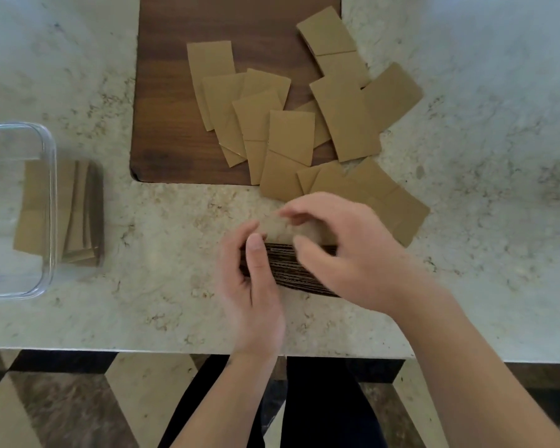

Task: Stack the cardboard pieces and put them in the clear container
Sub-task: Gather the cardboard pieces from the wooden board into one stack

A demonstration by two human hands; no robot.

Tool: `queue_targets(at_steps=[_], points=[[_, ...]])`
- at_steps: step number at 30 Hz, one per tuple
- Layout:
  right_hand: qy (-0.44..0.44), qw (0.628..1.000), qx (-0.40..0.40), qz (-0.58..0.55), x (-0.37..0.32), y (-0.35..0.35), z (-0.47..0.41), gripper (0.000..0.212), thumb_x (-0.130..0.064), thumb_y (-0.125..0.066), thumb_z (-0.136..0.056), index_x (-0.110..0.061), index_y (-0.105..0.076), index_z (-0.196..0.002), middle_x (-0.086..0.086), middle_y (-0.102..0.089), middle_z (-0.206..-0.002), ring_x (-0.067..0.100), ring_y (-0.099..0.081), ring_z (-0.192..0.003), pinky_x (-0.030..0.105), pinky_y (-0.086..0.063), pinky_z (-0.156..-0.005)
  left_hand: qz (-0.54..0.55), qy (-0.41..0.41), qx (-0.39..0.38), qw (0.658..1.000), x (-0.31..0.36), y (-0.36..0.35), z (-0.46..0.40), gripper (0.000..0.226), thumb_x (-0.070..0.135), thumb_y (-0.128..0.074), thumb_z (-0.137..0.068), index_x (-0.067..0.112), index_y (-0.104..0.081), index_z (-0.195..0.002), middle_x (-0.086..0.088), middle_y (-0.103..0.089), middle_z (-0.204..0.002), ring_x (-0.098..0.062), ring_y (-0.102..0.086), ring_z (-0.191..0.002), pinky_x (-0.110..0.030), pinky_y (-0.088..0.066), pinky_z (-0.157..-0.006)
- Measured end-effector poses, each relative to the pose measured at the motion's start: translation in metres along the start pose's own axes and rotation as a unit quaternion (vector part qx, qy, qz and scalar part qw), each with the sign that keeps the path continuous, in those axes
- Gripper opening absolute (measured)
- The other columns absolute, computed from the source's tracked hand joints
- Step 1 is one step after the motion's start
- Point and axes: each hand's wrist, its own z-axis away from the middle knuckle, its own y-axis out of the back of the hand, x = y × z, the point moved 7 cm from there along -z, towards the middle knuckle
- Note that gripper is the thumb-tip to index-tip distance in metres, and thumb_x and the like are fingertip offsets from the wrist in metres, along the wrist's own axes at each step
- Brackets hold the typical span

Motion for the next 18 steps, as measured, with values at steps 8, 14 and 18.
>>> queue_targets(at_steps=[8, 14, 18], points=[[-0.068, 0.902, 0.307, -0.296, 0.047, -0.023, 0.071, 0.042, -0.019, -0.051, -0.093, -0.012, -0.062, -0.133, -0.005, -0.070, -0.126, 0.016, -0.066, -0.117, 0.035, -0.055, -0.099, -0.001, -0.004, 0.023, 1.000, 0.003, -0.002, 0.001, 0.012, 0.031, -0.054, -0.106, 0.036, -0.062, -0.099, 0.020, -0.068, -0.093, 0.002, -0.063, -0.087, -0.016, -0.049, -0.080], [-0.075, 0.885, 0.379, -0.261, 0.035, -0.044, 0.058, 0.036, -0.032, -0.053, -0.096, -0.015, -0.060, -0.127, 0.000, -0.063, -0.122, 0.014, -0.061, -0.112, 0.022, -0.047, -0.094, 0.096, 0.020, -0.012, 0.995, 0.012, 0.000, 0.004, 0.039, 0.056, -0.057, -0.103, 0.017, -0.059, -0.101, -0.017, -0.069, -0.106, -0.035, -0.068, -0.112, -0.040, -0.054, -0.101], [-0.033, 0.874, 0.391, -0.286, 0.036, -0.045, 0.060, 0.029, -0.023, -0.055, -0.098, -0.010, -0.064, -0.122, -0.002, -0.070, -0.122, 0.014, -0.065, -0.116, 0.028, -0.053, -0.094, 0.084, 0.029, 0.022, 0.996, 0.011, 0.000, 0.007, 0.006, 0.031, -0.062, -0.099, 0.025, -0.062, -0.098, -0.011, -0.072, -0.102, -0.022, -0.071, -0.105, -0.045, -0.057, -0.093]])
